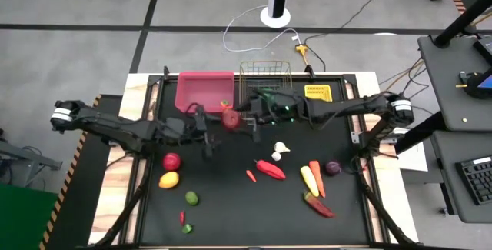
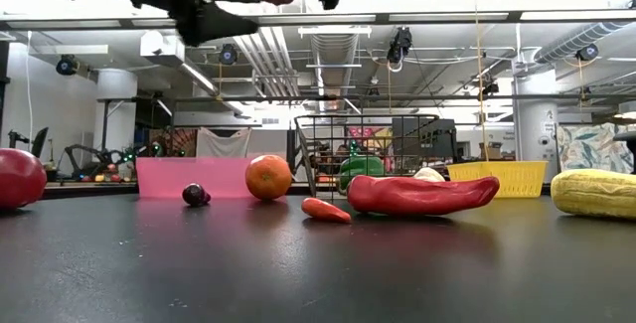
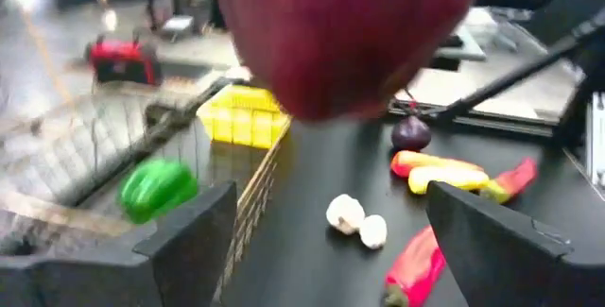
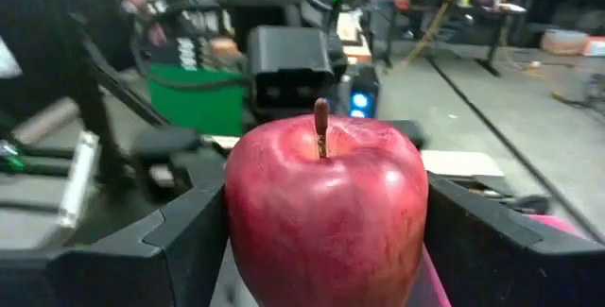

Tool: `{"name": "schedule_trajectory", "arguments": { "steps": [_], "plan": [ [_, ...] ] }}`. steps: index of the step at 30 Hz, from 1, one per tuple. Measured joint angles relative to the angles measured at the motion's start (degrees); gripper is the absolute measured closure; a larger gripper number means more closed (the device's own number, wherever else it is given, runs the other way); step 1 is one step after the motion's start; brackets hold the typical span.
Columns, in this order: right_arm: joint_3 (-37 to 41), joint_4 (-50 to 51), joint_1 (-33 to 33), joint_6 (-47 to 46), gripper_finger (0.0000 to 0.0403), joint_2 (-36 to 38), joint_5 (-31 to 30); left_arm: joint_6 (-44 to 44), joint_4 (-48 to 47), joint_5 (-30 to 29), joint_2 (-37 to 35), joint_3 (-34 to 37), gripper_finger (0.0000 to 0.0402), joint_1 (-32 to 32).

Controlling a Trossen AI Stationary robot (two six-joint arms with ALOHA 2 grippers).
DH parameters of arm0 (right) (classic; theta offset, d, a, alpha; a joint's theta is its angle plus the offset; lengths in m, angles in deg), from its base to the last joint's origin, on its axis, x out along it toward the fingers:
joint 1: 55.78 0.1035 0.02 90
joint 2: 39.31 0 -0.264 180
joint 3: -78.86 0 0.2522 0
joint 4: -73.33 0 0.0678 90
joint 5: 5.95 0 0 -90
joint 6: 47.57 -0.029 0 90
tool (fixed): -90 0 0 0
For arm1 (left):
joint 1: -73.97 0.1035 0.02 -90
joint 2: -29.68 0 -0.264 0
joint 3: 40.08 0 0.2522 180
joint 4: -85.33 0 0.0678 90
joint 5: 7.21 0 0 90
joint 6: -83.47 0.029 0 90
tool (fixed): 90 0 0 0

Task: Sort produce into baskets
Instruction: Put the red apple into the red bin

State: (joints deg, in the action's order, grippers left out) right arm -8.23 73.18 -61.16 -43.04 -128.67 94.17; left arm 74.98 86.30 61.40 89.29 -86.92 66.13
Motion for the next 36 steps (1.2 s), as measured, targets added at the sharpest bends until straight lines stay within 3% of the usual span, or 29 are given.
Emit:
{"name": "schedule_trajectory", "arguments": {
  "steps": [5,12,18,28,36],
  "plan": [
    [-6.68,5.79,-3.91,2.82,0.0109,-3.02,-1.03,-7.18,-10.35,-5.19,-10.11,0.00,0.0084,0.07],
    [-14.46,9.29,-9.46,1.48,0.0108,-11.62,-1.33,-7.44,-16.73,-20.96,-23.08,0.00,0.0086,0.11],
    [-23.49,13.21,-11.89,0.58,0.0108,-21.48,-1.15,-4.40,-17.13,-21.15,-27.21,0.00,0.0087,0.07],
    [-41.26,29.44,-13.19,3.19,0.0108,-34.47,-1.19,-4.59,-19.25,-21.09,-26.89,0.00,0.0087,0.04],
    [-46.91,38.86,-13.43,6.98,0.0108,-39.04,-4.85,-4.65,-19.48,-19.84,-26.93,0.00,0.0087,0.02]
  ]
}}
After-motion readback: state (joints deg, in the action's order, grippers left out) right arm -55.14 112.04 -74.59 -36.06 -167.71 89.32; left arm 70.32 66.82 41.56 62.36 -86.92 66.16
